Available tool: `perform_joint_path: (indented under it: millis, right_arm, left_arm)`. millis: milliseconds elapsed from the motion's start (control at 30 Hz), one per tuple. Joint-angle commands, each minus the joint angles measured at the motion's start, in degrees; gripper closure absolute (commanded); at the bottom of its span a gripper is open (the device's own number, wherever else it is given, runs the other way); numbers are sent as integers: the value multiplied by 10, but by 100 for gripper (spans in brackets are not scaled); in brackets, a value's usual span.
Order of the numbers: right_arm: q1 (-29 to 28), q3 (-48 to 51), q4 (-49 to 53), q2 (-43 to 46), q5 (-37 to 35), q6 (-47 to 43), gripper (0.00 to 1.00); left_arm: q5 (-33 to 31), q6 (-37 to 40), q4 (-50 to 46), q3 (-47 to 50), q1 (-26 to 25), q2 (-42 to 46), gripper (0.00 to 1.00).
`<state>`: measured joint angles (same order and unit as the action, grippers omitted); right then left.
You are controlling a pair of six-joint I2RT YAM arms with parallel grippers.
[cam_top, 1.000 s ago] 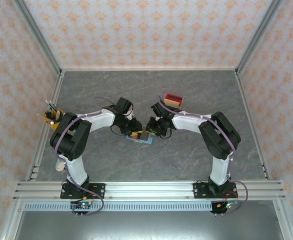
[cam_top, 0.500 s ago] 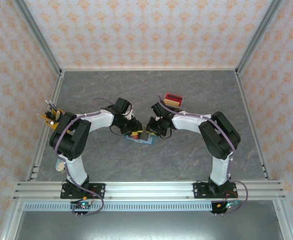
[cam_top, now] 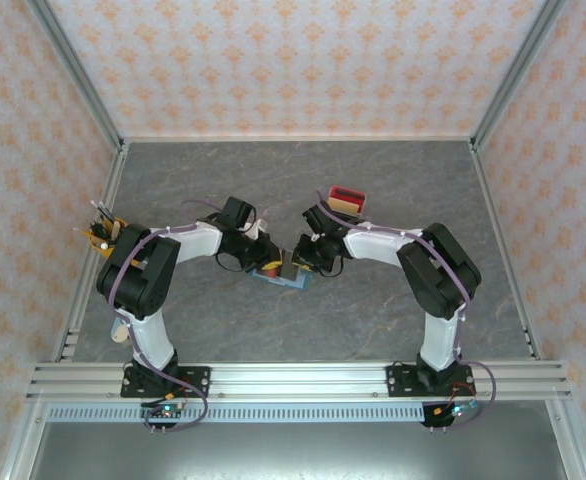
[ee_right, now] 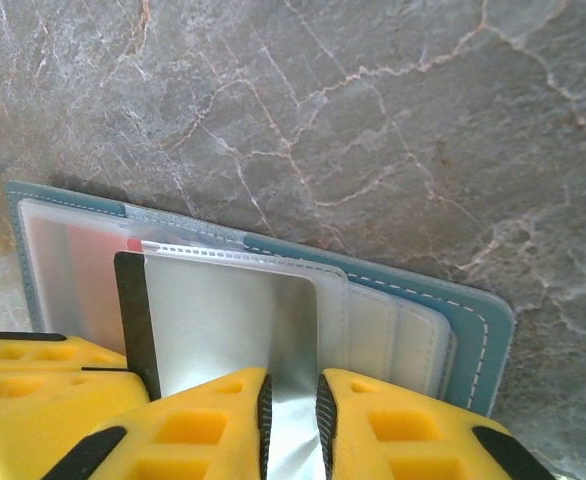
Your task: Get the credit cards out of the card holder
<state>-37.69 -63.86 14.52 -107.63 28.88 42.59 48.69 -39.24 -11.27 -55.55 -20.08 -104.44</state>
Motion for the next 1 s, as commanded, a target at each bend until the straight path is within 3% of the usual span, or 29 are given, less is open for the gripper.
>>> perform_joint_path:
  millis: [0,100,600,767,967]
  right_arm:
    - [1,25,39,-35,-36,-4,77]
    - [1,26,39,-33,-38,-3,77]
    - [12,41,-32,9,4,5,74]
    - [26,52,-118,65,37,15,64]
    - [50,81,-219,122,107,27,46]
  left_arm:
    - [15,15,10,2,0,8,94]
    - [-2,34,-15,-1,5,17,100]
    - [-87,127,-146,2,58,121,100]
    - [-117,132,-176,-15,72,171,100]
    - [-81,90,-132,-9,72,220,100]
